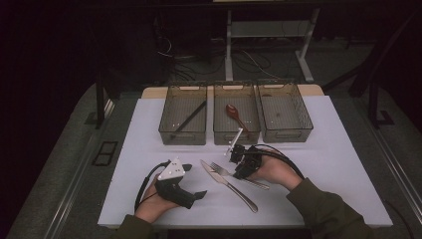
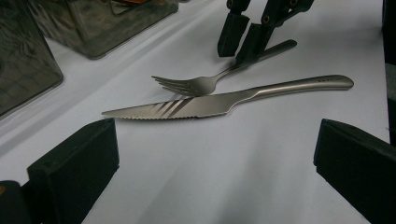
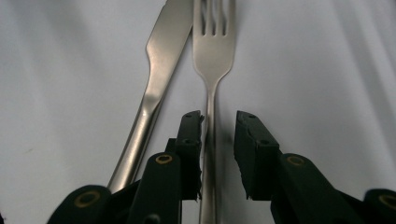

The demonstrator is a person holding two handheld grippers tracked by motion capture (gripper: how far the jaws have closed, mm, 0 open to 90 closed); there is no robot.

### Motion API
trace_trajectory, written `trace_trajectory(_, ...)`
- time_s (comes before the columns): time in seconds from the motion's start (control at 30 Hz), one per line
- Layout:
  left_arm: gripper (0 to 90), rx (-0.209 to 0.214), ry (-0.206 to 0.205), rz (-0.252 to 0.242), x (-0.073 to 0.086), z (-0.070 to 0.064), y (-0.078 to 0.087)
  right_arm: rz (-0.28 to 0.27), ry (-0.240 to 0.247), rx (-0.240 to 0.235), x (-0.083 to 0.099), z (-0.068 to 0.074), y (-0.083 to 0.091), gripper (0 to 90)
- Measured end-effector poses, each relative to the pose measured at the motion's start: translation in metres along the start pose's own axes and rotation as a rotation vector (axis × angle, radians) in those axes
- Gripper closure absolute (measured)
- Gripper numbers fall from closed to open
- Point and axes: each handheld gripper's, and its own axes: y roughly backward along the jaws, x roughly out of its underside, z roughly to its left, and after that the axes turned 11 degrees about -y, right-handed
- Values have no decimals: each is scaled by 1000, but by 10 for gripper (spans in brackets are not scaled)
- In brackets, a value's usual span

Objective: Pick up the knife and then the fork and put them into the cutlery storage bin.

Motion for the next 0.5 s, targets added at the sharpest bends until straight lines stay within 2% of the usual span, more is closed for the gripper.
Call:
trace_trajectory(0.3, 0, 1, 2, -6, 0, 0, 0, 108, 43, 22, -8, 5, -7, 773)
trace_trajectory(0.5, 0, 2, 1, 0, 0, 0, 0, 134, 69, 47, -11, 7, -9, 811)
